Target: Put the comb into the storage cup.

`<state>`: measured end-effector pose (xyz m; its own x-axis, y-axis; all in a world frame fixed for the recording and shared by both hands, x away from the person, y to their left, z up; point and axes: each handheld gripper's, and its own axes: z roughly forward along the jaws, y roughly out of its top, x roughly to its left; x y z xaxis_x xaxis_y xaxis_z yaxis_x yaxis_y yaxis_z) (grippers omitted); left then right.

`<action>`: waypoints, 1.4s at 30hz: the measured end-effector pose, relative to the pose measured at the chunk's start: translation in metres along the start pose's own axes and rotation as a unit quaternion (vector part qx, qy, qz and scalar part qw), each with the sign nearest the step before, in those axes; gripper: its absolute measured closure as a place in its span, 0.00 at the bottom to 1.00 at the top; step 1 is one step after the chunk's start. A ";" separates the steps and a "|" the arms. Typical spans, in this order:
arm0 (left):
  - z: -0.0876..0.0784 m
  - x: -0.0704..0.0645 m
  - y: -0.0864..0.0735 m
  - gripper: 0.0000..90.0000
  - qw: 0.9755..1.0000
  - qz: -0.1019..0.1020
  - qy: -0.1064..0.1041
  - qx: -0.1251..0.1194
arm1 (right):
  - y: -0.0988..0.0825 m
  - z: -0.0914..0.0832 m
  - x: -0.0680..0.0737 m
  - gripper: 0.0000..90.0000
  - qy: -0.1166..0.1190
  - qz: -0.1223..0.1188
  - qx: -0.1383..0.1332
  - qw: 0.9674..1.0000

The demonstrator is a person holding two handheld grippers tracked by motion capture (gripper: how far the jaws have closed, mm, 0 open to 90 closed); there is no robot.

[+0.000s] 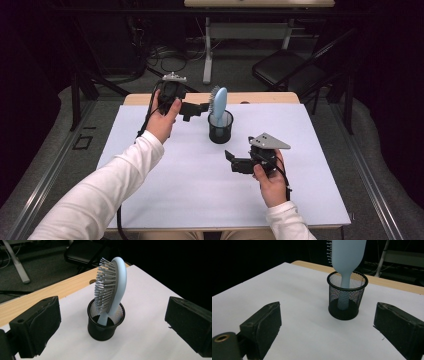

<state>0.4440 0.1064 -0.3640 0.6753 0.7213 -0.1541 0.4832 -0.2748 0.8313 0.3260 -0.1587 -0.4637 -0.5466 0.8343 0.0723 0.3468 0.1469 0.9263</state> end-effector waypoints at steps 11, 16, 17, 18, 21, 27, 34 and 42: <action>-0.028 0.007 -0.021 0.01 1.000 0.004 -0.006 -0.008 | 0.001 -0.002 -0.005 0.08 -0.002 0.009 -0.001 1.000; -0.035 0.009 -0.026 0.01 1.000 0.005 -0.009 -0.007 | 0.002 -0.004 -0.006 0.08 -0.004 0.009 -0.004 1.000; -0.036 0.009 -0.027 0.01 1.000 0.006 -0.010 -0.007 | 0.003 -0.005 -0.007 0.08 -0.004 0.010 -0.004 1.000; -0.041 0.009 -0.031 0.01 1.000 0.009 -0.008 -0.010 | 0.003 -0.005 -0.007 0.08 -0.005 0.011 -0.006 1.000; -0.045 0.009 -0.034 0.01 1.000 0.012 -0.009 -0.011 | 0.004 -0.007 -0.008 0.08 -0.007 0.011 -0.006 1.000; -0.056 0.011 -0.045 0.01 1.000 0.013 -0.009 -0.018 | 0.005 -0.008 -0.009 0.08 -0.009 0.012 -0.007 1.000; -0.067 0.019 -0.066 0.01 1.000 0.014 -0.002 -0.027 | 0.004 -0.007 -0.006 0.08 -0.013 0.010 -0.001 1.000; -0.082 0.033 -0.092 0.01 0.999 -0.006 -0.009 -0.036 | 0.007 -0.005 -0.001 0.08 -0.013 0.005 0.002 1.000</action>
<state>0.3766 0.2078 -0.4020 0.6800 0.7123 -0.1740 0.4503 -0.2184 0.8657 0.3252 -0.1612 -0.4554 -0.5237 0.8488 0.0727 0.3557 0.1403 0.9240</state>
